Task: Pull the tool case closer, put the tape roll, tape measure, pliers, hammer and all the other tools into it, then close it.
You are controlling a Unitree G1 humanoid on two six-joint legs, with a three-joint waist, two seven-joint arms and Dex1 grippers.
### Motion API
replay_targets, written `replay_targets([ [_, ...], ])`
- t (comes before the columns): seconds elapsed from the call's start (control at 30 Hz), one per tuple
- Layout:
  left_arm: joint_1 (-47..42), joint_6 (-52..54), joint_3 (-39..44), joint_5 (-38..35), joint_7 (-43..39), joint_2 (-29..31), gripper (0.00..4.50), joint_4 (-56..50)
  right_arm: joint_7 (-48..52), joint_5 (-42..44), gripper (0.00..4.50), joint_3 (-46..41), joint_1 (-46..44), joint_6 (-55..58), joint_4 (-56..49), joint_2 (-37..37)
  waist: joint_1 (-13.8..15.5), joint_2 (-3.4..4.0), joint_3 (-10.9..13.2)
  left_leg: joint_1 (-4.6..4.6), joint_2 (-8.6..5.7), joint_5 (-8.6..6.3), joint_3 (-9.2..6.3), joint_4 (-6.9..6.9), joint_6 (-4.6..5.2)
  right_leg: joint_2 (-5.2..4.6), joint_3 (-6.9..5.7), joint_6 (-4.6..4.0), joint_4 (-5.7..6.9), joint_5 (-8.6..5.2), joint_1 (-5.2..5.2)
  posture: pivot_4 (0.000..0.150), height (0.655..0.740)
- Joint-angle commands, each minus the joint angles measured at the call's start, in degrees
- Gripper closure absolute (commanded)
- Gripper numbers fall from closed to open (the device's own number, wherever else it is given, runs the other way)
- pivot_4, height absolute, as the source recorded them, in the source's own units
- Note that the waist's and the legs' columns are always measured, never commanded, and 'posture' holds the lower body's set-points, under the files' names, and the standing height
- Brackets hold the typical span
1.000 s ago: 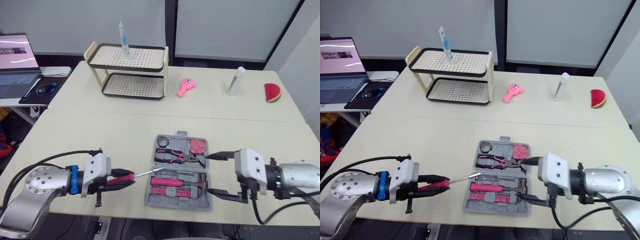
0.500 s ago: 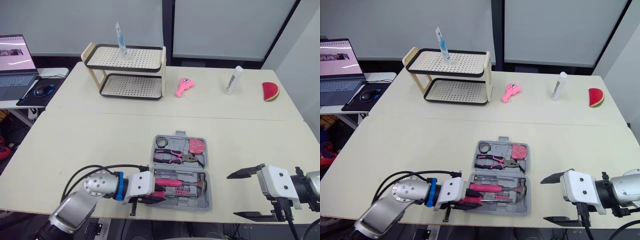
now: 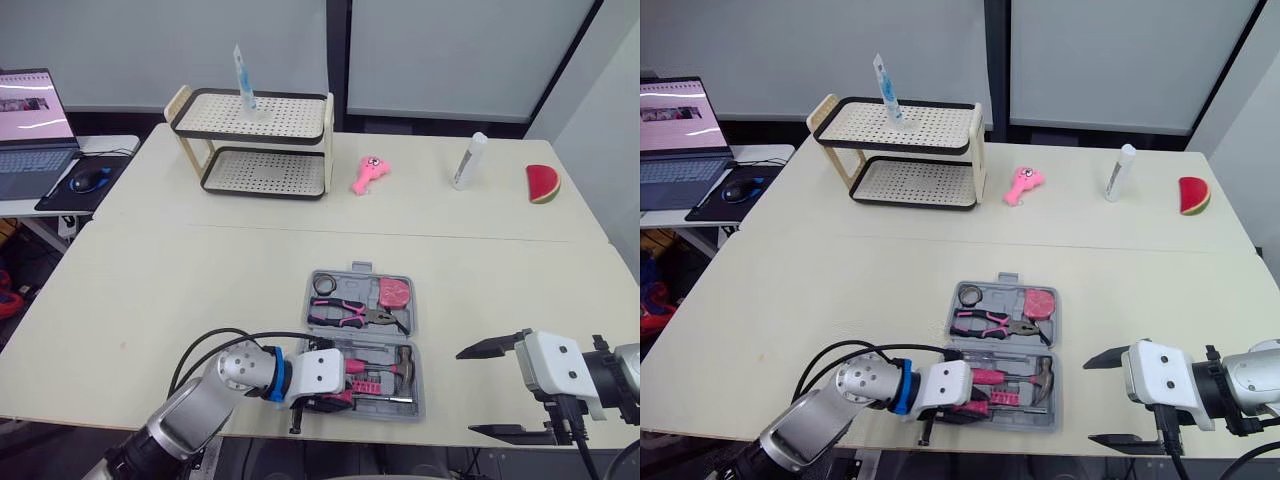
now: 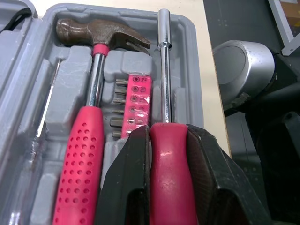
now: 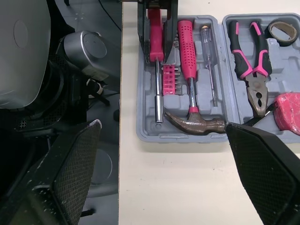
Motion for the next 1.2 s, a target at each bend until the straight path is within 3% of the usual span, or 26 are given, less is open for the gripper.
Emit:
replay_targets([
  [0.03,-0.9,0.82,-0.79,-0.16,-0.33,-0.03,3.77,-2.67,-0.21,0.07,0.0,-1.76,-0.15,0.09,-1.58,-0.75,-0.01,0.0,0.0,0.0,0.0,0.0,0.0,0.0,0.0,0.0,0.0,0.0,0.0,0.0,0.0,0.15,0.735],
  [0.7,-3.97,7.09,-2.4,-2.14,-2.45,0.24,3.77,-4.01,-1.15,-0.06,0.0,-1.88,0.59,0.67,-2.4,-0.47,0.02,-0.01,0.0,-0.02,0.0,0.0,0.0,0.0,0.0,0.0,0.0,0.0,-0.01,0.0,-0.01,0.15,0.735],
  [1.07,-5.73,8.56,-0.21,-6.79,-1.88,-2.42,0.28,-5.2,-1.74,-0.01,0.0,-2.15,1.04,1.0,-2.93,-0.16,0.03,-0.01,0.0,-0.02,0.0,0.0,0.0,0.0,0.0,0.0,0.0,0.0,-0.01,0.0,-0.01,0.15,0.735],
  [1.1,-6.26,8.64,0.43,-7.91,-2.0,-3.01,0.04,-5.24,-1.85,0.0,0.0,-2.12,1.07,1.02,-2.98,-0.11,0.05,-0.01,0.0,-0.02,0.0,0.0,0.0,0.0,0.0,0.0,0.0,0.0,-0.01,0.0,-0.01,0.15,0.735],
  [1.2,-7.28,6.78,4.82,-10.93,-3.54,-1.43,0.04,-4.75,-2.45,0.28,0.0,-2.14,1.07,1.22,-3.2,0.17,-0.03,-0.02,0.01,-0.02,-0.01,0.0,-0.01,0.01,0.0,0.0,-0.02,0.01,-0.01,0.0,0.0,0.15,0.735],
])
